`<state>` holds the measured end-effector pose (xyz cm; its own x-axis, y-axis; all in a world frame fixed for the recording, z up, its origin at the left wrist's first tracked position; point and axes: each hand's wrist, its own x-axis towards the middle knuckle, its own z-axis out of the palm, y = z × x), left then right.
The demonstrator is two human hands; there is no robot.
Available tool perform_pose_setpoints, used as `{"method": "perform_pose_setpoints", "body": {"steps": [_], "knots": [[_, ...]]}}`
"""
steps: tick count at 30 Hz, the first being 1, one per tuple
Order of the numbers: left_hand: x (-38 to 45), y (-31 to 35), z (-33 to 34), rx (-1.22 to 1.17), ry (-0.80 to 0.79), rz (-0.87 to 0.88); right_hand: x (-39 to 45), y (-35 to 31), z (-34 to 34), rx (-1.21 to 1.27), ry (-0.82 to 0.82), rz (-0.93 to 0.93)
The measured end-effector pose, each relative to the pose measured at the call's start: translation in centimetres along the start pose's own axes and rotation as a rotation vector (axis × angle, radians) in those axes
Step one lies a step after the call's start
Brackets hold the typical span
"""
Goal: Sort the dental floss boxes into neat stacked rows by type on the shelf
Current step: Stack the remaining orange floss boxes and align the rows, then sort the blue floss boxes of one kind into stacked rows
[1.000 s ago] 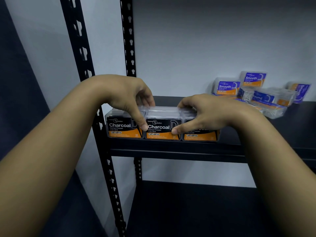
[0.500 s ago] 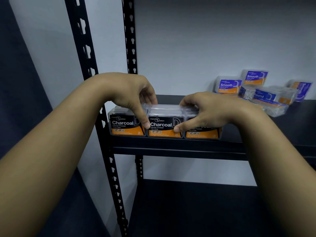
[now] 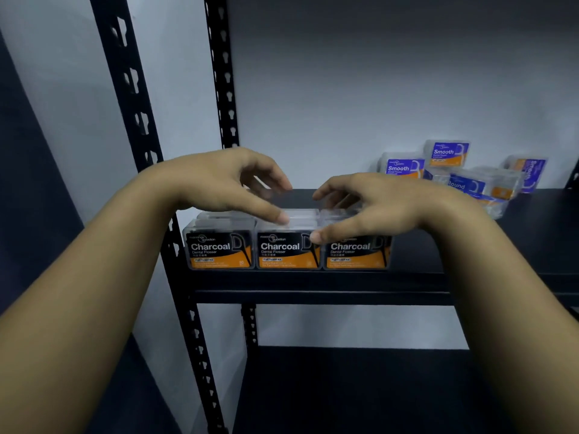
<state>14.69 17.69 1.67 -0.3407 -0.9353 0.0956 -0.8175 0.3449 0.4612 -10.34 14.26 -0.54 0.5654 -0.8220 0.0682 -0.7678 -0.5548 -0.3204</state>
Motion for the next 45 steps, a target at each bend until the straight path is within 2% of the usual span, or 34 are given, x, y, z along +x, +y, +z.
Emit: {"method": "perform_pose_setpoints", "body": {"steps": [3, 6, 12, 18, 22, 31, 37, 41, 45], "knots": [[0.5, 0.8, 0.5, -0.115, 0.203, 0.072, -0.9, 0.7, -1.4, 0.072, 0.078, -0.012], [2.2, 1.9, 1.3, -0.002, 0.279, 0.070, -1.2, 1.7, -2.4, 0.082, 0.161, -0.005], [6.6, 5.9, 1.5, 0.240, 0.074, -0.103, -0.6, 4.5, -4.2, -0.035, 0.167, 0.075], [11.6, 9.6, 3.2, 0.155, -0.140, -0.159, -0.1, 8.3, -7.2, -0.126, -0.007, 0.220], [14.0, 11.5, 5.0, 0.161, -0.212, -0.190, -0.5, 11.3, -9.0, -0.124, -0.067, 0.289], [17.3, 16.4, 8.2, 0.223, -0.237, -0.226, -3.3, 17.8, -10.6, -0.129, -0.159, 0.341], [19.5, 20.0, 10.2, 0.277, -0.208, -0.239, -4.5, 22.1, -11.2, -0.107, -0.083, 0.306], [21.1, 21.5, 11.8, 0.330, -0.142, -0.245, -5.3, 24.1, -11.5, -0.207, 0.031, 0.270], [22.2, 21.9, 13.8, 0.436, -0.027, -0.228, -5.7, 25.8, -10.7, -0.315, 0.038, 0.220]]}}
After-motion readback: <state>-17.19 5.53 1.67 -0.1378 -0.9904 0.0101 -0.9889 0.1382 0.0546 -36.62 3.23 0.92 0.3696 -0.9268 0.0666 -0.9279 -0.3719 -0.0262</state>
